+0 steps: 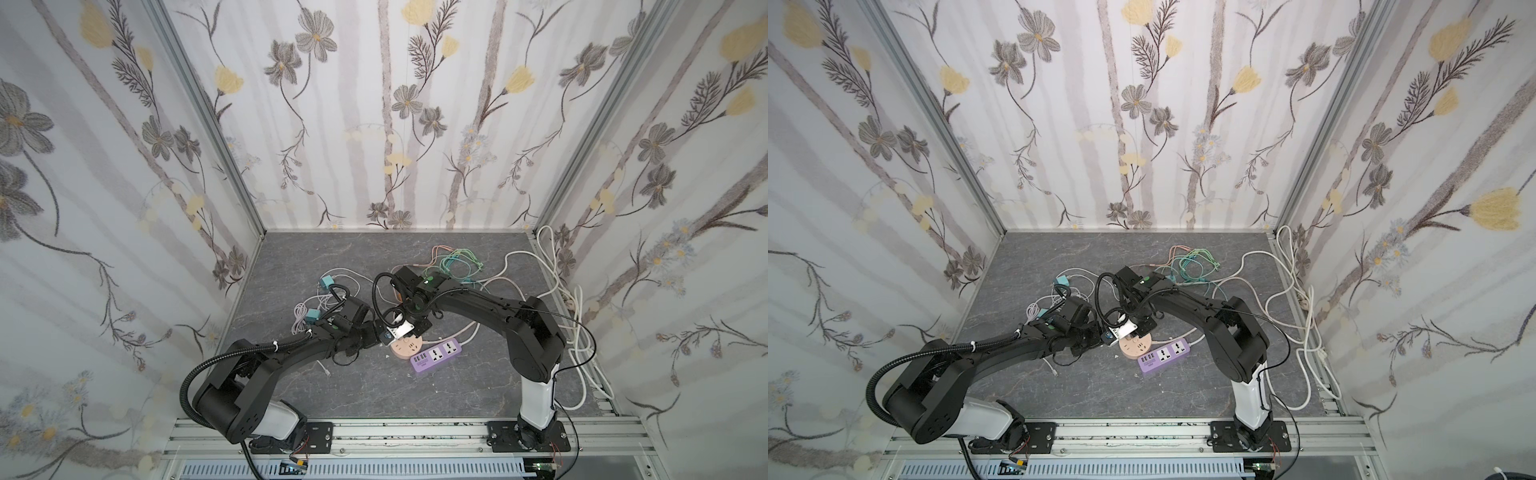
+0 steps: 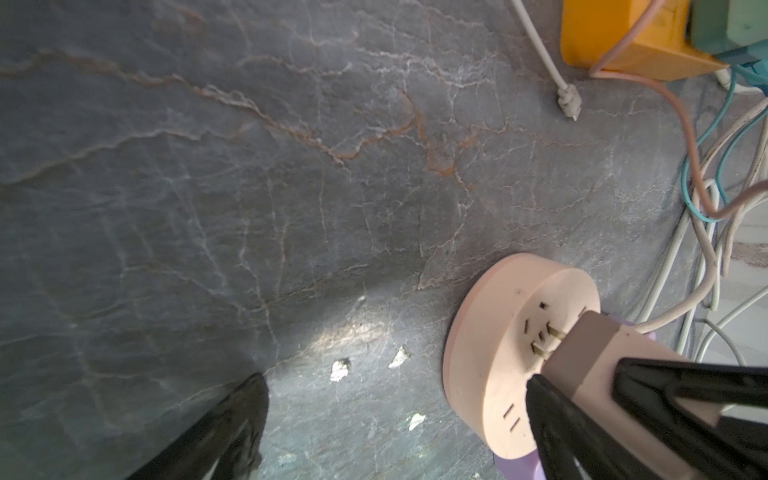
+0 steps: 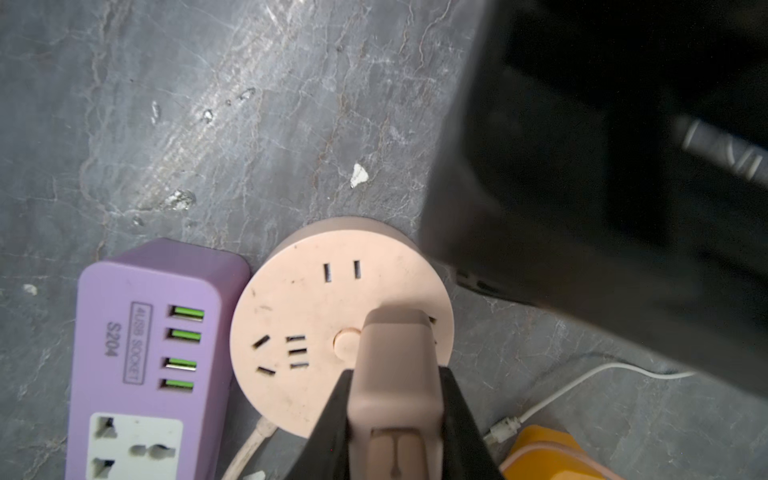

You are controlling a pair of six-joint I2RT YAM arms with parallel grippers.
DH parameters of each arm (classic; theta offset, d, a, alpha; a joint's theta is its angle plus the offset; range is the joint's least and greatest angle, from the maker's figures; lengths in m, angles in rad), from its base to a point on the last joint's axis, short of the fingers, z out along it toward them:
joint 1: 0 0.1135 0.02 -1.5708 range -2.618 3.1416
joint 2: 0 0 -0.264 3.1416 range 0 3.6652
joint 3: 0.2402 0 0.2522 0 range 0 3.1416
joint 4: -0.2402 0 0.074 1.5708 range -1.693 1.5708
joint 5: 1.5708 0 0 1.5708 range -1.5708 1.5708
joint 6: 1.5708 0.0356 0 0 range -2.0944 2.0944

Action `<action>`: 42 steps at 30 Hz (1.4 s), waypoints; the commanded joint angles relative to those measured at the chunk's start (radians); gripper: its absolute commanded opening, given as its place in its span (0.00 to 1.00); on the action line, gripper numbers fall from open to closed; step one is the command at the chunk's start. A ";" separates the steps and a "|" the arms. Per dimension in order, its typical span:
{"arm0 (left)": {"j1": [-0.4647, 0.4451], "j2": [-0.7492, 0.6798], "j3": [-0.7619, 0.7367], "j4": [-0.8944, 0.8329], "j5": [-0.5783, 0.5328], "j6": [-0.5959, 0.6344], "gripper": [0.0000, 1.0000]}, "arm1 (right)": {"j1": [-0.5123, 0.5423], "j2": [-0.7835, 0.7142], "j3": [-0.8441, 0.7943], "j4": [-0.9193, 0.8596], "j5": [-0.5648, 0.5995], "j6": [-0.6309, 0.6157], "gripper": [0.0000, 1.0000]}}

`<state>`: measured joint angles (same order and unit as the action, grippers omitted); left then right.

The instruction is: Insert the plug

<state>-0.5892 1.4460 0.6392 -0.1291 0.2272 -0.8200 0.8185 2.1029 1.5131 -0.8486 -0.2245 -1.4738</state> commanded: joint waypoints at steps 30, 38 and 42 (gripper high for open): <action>0.164 -0.078 -0.003 -0.201 -0.194 0.124 1.00 | 0.013 0.180 0.076 -0.045 0.305 0.344 0.01; 0.204 -0.113 0.045 -0.237 -0.250 0.155 1.00 | -0.072 0.243 0.265 -0.083 0.299 0.503 0.16; 0.205 -0.098 0.078 -0.256 -0.261 0.161 1.00 | -0.092 0.285 0.319 -0.085 0.277 0.516 0.22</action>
<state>-0.3859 1.3418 0.7002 -0.3561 -0.0021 -0.6739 0.7391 2.3409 1.8145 -0.9985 -0.1070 -1.0080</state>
